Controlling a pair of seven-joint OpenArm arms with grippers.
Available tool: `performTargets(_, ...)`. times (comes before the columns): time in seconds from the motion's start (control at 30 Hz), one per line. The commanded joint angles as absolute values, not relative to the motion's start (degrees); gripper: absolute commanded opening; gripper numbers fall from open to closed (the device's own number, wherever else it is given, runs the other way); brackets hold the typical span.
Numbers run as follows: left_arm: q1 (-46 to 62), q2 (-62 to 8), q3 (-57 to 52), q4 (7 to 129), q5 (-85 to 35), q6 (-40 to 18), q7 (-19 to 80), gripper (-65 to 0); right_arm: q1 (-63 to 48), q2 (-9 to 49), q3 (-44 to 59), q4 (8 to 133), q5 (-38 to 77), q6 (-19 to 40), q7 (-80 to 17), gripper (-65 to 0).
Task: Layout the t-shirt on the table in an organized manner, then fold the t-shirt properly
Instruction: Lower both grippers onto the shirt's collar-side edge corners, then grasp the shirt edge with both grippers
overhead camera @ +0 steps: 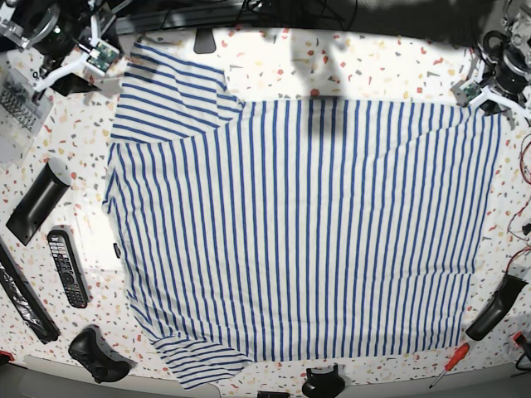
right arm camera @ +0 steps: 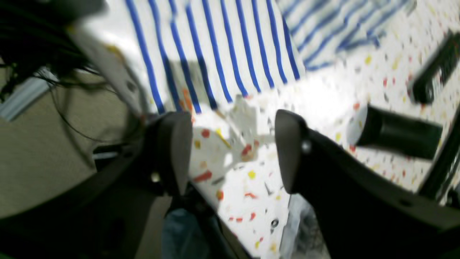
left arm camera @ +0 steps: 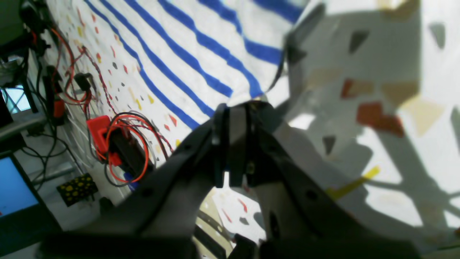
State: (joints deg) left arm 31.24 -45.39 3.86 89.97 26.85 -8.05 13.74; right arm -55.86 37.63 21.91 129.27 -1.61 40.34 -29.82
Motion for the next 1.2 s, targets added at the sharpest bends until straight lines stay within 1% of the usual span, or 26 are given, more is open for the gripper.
performTargets(0.0,31.3,-46.2,3.5,90.5,26.8,-7.9,13.4,-65.0,-56.0,38.6,22.5,130.1,-1.4,40.0,-29.4,-28.8)
performTargets(0.23,31.2,-45.6,3.5,90.5,27.0,-7.9,13.5,-65.0,-56.0,38.9,22.0,129.8,1.9,40.0,-29.6,-28.9)
performTargets(0.33,31.2,-45.6,3.5,90.5,27.0,-7.9,13.5,-65.0,-56.0,38.9,19.8,127.8,-1.7,40.0,-29.2,-29.0)
performTargets(0.47,31.2,-45.6,3.5,90.5,27.0,-7.9,13.4,-65.0,-55.7,38.9,15.0,123.0,-9.5,40.0,-25.5,-29.0)
performTargets(0.6,31.2,-45.6,3.5,90.5,27.0,-7.9,13.4,-65.0,-52.2,38.9,9.4,118.7,-11.6,40.0,-24.4,-29.0)
performTargets(0.7,31.2,-45.6,3.5,90.5,27.0,-7.9,13.4,-65.0,-48.5,38.9,5.1,115.7,-14.0,36.3,-24.4,-29.0)
performTargets(0.87,31.3,-45.6,3.5,90.5,27.0,-7.9,13.5,-65.0,-42.7,38.9,-0.7,111.6,-15.0,36.0,-24.5,-29.1)
performTargets(0.9,31.3,-45.6,3.5,90.5,27.0,-7.9,13.5,-65.0,-41.8,38.9,-1.4,110.8,-15.0,36.0,-24.6,-30.1)
performTargets(0.93,31.3,-45.6,3.5,90.5,27.0,-7.9,13.5,-65.0,-40.8,38.9,-2.0,110.0,-15.0,36.0,-24.7,-32.6)
performTargets(1.0,31.3,-45.6,3.5,90.5,27.0,-7.9,13.5,-65.0,-39.6,38.9,-2.4,108.8,-15.0,36.0,-25.1,-40.3)
performTargets(1.1,31.3,-45.6,3.5,90.5,27.0,-7.9,13.5,-65.0,-39.4,38.9,-2.4,108.9,-15.0,36.0,-25.5,-53.8)
performTargets(1.17,31.3,-45.6,3.5,90.5,27.0,-7.9,13.5,-65.0,-39.4,38.9,-2.4,108.9,-14.7,36.0,-25.5,-64.2)
